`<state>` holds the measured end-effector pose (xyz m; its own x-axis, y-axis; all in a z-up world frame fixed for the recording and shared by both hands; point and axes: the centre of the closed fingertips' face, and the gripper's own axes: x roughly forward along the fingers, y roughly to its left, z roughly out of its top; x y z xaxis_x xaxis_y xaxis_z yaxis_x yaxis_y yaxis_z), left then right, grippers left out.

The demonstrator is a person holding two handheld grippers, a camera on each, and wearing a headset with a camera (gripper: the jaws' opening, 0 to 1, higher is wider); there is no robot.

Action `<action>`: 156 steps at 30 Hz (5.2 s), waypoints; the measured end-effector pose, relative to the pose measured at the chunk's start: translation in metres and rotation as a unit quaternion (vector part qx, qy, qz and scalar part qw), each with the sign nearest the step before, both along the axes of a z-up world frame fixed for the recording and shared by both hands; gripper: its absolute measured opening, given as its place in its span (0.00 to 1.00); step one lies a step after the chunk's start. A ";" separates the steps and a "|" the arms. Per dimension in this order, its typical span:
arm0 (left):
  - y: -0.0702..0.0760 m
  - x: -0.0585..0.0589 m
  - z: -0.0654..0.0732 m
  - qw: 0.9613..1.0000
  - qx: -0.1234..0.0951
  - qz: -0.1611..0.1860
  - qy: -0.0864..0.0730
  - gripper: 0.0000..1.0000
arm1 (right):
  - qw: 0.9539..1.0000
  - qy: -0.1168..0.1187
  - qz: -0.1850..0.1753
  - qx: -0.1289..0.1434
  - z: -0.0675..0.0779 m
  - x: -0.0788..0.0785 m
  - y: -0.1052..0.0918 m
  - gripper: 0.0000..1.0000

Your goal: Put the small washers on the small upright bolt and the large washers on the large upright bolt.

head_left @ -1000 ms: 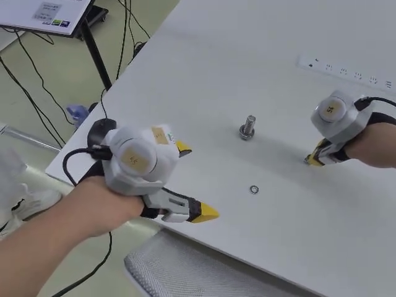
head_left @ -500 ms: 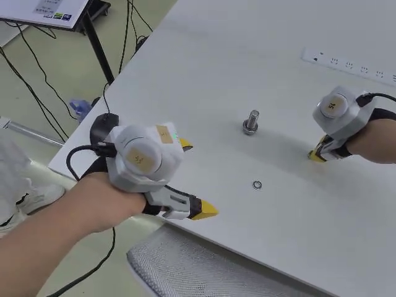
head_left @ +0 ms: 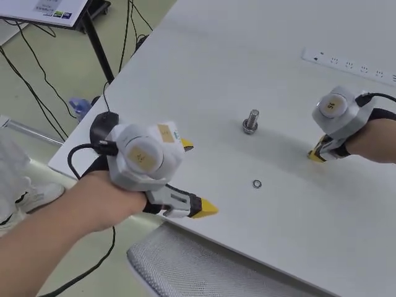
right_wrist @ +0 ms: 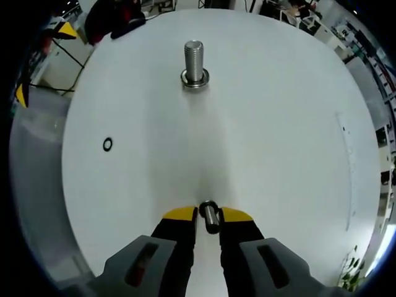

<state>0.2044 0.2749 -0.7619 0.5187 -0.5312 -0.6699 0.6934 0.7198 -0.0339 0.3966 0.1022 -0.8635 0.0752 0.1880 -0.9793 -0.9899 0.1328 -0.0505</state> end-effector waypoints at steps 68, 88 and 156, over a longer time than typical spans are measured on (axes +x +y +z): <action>0.006 -0.011 0.017 0.999 -0.002 -0.034 -0.023 0.70 | 0.991 0.018 0.119 0.066 0.042 -0.114 0.087 0.27; 0.001 -0.014 0.016 0.999 -0.001 -0.034 -0.019 0.69 | 0.991 0.033 0.124 0.046 -0.003 -0.117 0.091 0.26; -0.007 -0.002 0.020 0.998 -0.007 -0.045 -0.030 0.75 | 0.999 0.019 0.023 0.032 0.021 -0.101 0.038 0.12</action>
